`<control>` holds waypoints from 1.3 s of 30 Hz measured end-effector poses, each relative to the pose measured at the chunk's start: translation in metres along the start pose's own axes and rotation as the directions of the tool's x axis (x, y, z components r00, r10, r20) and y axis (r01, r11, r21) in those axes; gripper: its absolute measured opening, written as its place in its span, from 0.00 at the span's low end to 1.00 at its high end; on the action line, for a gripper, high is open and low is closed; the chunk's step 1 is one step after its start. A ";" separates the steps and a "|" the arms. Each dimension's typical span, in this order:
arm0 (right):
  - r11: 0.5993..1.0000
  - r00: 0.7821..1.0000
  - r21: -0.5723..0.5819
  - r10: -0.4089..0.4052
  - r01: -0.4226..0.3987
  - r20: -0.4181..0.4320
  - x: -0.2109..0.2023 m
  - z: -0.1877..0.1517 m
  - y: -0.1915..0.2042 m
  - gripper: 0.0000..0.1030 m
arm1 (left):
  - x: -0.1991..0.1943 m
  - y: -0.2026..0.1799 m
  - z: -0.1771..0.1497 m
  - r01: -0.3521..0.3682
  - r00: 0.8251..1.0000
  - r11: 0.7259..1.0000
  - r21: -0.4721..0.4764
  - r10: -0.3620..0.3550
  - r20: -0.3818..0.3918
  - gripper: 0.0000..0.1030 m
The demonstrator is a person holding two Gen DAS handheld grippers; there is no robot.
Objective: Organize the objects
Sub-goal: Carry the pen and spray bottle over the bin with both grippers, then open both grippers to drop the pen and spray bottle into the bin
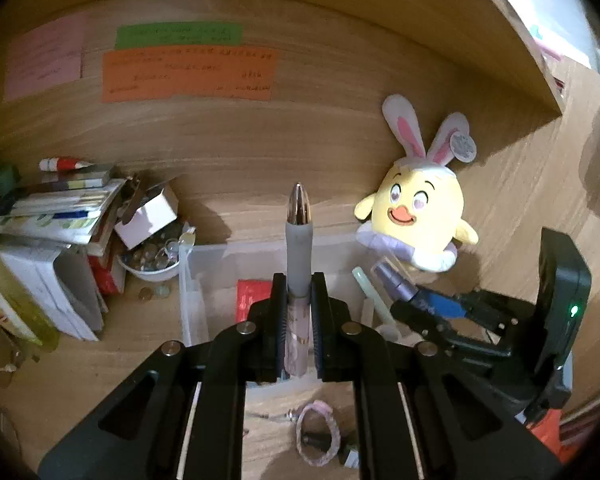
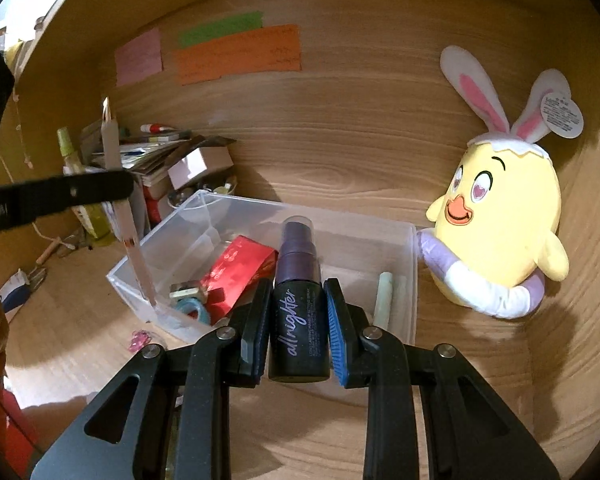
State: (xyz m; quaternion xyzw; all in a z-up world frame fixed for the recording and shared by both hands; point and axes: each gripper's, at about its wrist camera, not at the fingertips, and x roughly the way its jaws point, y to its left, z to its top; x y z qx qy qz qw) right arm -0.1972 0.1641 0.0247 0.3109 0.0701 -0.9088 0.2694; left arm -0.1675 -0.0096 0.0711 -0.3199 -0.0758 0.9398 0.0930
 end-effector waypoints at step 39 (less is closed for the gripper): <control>0.999 0.999 -0.030 -0.013 0.012 -0.038 0.021 -0.005 0.008 0.58 | 0.033 0.000 -0.026 -0.092 0.992 0.995 0.045 0.095 -0.080 0.61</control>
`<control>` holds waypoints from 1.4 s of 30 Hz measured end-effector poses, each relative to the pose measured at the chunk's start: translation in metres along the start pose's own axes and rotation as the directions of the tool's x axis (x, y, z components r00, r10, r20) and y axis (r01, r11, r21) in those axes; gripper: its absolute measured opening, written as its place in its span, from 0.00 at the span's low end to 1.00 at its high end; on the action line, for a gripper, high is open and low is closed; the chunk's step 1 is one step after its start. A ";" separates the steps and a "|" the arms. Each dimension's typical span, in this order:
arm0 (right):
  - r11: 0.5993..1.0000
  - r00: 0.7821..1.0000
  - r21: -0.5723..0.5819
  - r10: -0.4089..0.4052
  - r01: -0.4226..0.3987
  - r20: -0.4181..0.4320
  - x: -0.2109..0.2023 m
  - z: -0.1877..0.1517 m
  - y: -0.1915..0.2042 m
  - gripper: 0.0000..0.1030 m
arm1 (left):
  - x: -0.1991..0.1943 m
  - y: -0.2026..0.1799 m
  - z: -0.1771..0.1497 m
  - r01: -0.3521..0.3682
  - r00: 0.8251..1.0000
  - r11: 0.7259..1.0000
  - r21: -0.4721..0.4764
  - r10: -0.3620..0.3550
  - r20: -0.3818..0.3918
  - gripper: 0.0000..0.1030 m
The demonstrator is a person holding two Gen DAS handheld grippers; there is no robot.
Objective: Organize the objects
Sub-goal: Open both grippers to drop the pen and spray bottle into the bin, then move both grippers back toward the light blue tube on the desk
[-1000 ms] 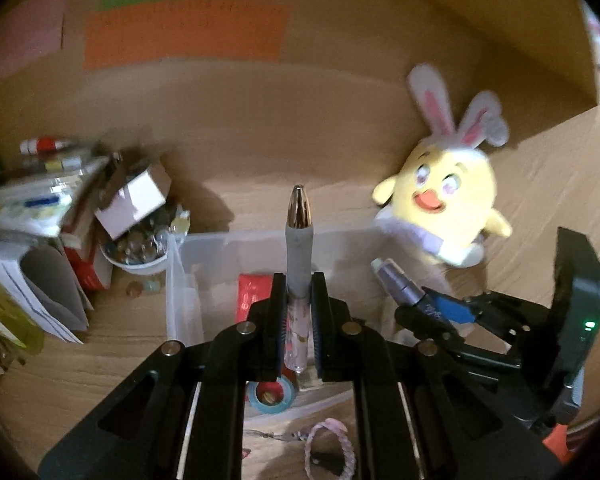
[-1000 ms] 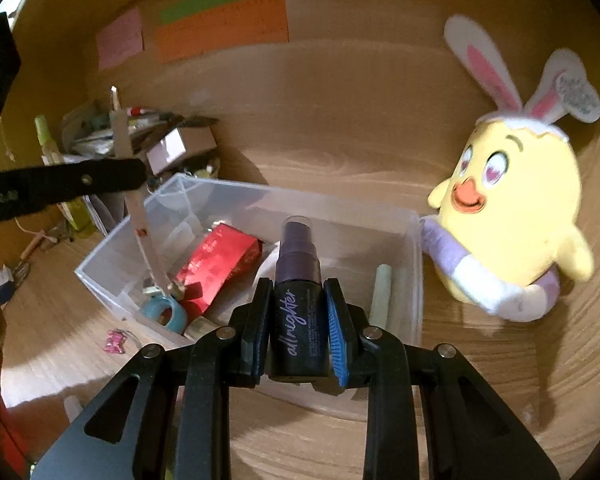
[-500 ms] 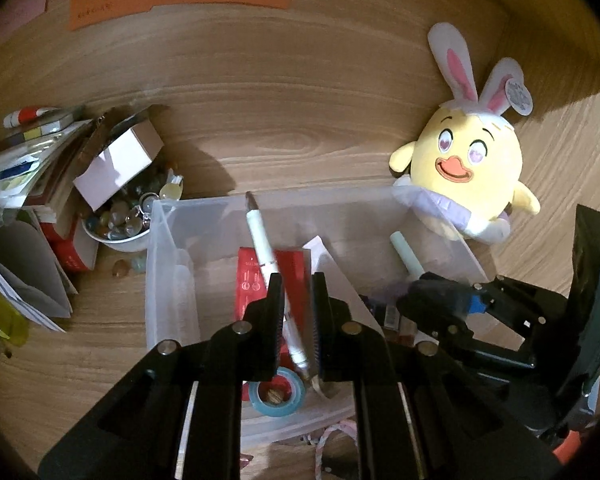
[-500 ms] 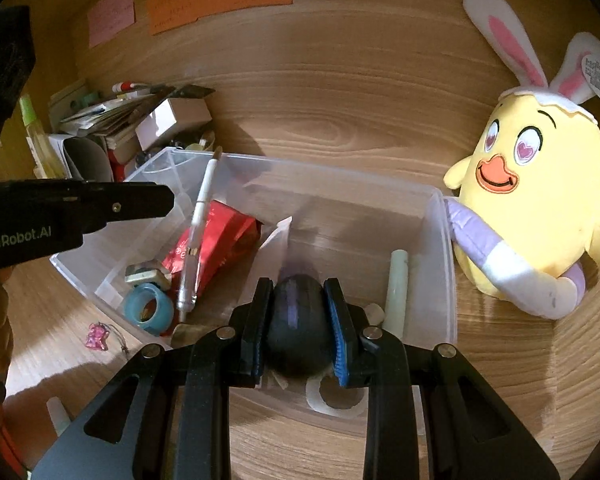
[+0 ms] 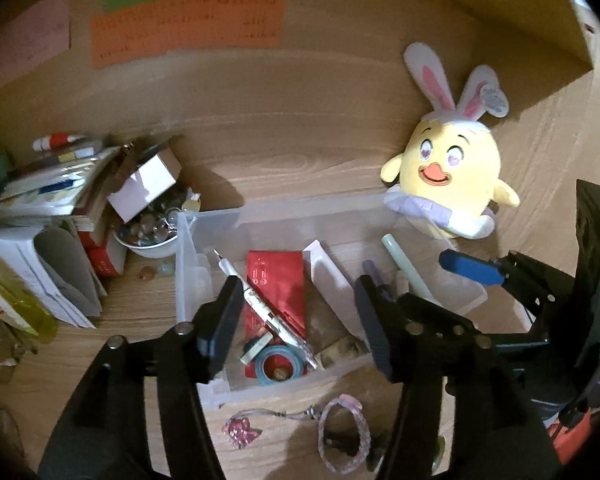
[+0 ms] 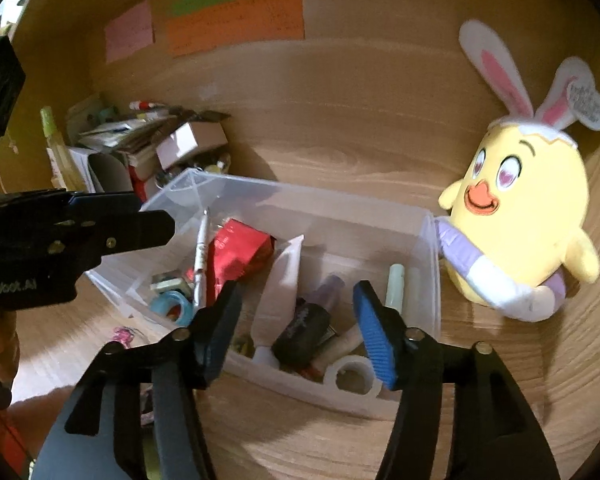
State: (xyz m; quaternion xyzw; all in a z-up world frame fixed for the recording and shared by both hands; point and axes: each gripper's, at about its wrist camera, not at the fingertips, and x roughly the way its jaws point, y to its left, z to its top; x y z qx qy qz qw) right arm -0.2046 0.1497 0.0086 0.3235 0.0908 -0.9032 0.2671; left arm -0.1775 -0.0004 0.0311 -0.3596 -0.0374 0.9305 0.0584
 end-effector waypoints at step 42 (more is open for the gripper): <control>0.990 0.982 0.034 0.141 -0.138 -0.124 -0.026 -0.096 0.062 0.66 | -0.041 0.022 -0.159 -0.016 0.982 0.998 -0.061 0.005 -0.187 0.89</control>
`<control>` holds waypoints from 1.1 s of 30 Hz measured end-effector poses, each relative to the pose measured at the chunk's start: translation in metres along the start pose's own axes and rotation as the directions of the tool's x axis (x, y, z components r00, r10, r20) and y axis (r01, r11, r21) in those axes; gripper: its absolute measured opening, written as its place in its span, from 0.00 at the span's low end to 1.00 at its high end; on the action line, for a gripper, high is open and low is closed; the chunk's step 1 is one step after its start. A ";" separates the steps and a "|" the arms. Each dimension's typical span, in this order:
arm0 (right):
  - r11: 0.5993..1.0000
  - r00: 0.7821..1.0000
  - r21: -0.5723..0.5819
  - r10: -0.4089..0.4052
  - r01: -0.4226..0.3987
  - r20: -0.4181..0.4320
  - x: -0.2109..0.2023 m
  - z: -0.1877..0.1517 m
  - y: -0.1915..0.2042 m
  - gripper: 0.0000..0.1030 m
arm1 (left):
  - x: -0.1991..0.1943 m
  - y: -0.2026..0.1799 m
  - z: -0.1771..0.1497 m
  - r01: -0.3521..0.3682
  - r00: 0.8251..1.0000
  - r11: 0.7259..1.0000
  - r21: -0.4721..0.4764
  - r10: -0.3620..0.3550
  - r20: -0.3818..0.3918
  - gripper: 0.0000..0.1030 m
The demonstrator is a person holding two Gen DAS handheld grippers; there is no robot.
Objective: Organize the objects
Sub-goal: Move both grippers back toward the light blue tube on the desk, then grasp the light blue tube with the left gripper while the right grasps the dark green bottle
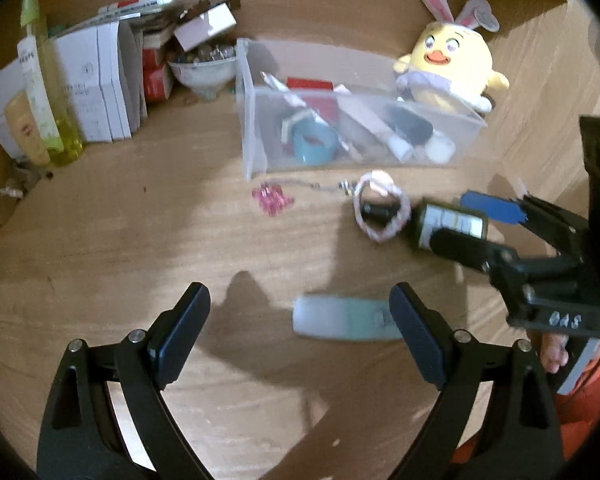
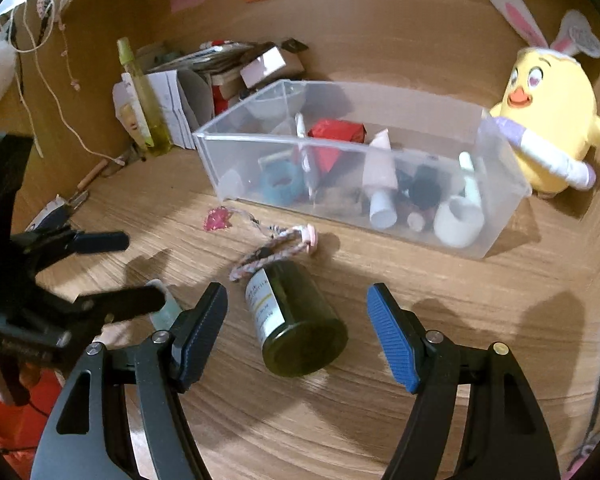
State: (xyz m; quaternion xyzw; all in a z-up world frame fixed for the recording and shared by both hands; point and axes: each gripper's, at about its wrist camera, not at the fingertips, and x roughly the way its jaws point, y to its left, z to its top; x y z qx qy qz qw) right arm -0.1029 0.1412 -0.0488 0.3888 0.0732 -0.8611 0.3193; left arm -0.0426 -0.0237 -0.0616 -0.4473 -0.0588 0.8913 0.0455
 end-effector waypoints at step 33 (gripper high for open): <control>0.997 0.993 0.076 -0.041 0.032 0.112 -0.066 -0.012 -0.026 0.37 | 0.006 -0.037 -0.018 -0.007 0.999 0.993 0.117 0.001 0.051 0.71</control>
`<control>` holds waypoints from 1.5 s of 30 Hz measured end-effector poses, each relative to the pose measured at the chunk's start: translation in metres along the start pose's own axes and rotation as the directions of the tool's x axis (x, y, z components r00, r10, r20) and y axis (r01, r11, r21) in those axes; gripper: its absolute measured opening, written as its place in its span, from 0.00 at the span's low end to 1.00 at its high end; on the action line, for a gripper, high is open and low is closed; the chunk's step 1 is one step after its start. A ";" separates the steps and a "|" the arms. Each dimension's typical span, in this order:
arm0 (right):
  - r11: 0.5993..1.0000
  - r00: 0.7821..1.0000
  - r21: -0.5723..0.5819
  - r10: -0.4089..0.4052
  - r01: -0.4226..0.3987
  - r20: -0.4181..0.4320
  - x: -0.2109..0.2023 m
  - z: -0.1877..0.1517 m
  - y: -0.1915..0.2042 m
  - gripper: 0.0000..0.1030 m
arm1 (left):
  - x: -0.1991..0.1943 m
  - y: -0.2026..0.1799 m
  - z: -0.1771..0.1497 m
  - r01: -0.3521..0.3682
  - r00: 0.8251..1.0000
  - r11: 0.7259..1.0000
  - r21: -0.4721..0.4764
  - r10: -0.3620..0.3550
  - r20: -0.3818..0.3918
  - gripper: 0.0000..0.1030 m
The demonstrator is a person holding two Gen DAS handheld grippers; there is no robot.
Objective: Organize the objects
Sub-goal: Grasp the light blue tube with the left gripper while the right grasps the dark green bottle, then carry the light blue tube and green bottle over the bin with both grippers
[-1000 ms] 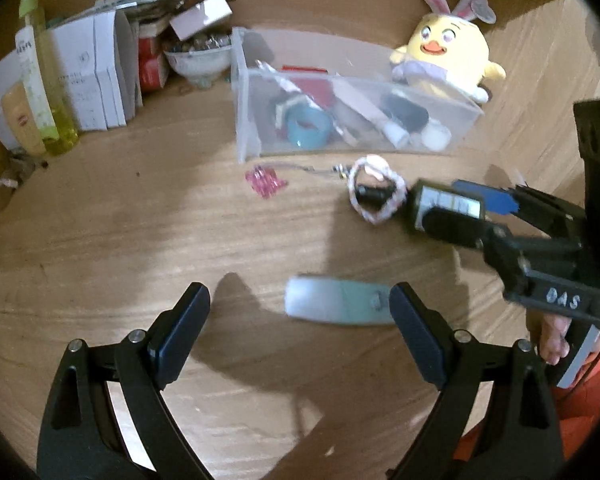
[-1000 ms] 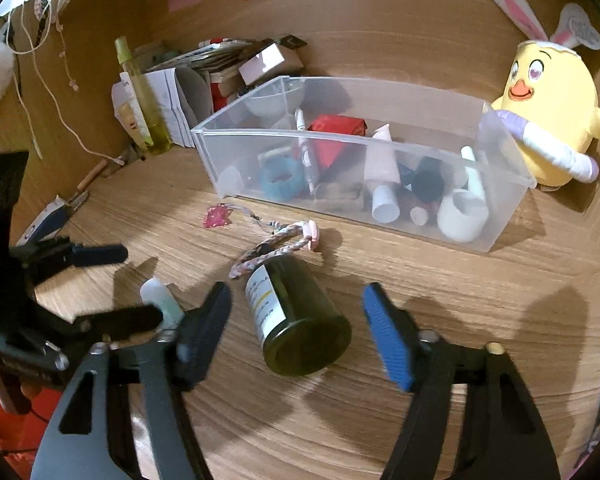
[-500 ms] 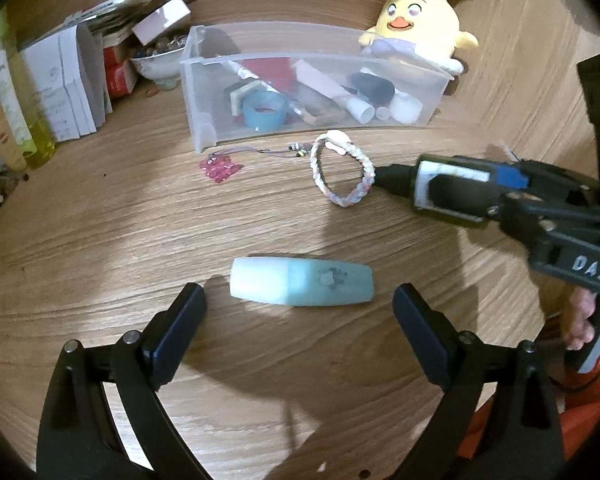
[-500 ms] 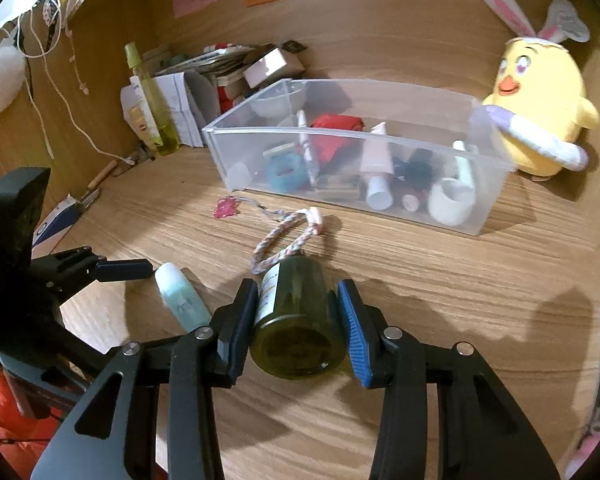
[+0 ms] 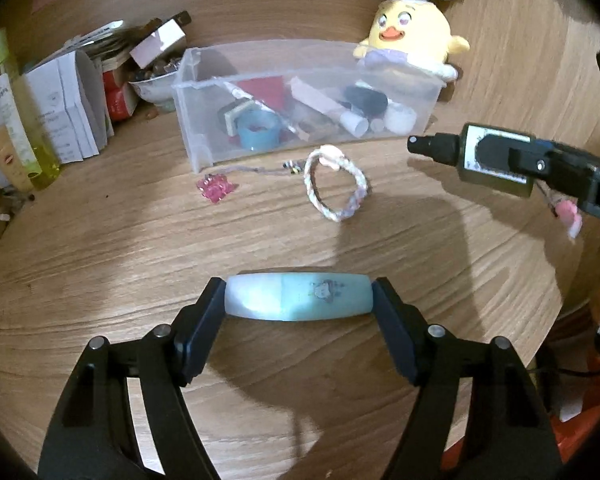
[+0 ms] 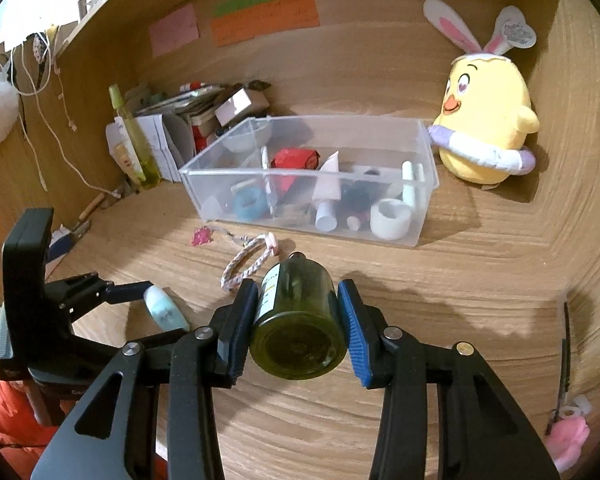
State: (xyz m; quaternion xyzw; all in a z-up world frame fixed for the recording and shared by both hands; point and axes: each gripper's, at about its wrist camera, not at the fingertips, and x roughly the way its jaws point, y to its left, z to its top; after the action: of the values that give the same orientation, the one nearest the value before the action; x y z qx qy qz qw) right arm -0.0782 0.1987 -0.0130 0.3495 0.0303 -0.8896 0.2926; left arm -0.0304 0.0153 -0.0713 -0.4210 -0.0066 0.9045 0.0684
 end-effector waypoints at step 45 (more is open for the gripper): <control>0.998 0.991 -0.015 -0.061 0.064 0.119 0.046 0.107 -0.025 0.37 | 0.000 0.040 0.157 0.036 0.978 0.993 -0.112 -0.012 0.209 0.71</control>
State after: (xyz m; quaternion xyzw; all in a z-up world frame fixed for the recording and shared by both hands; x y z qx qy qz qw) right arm -0.1830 0.1685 0.0351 0.2919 0.0322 -0.9172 0.2693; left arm -0.1548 -0.0173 0.0267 -0.3274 -0.0710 0.9406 0.0540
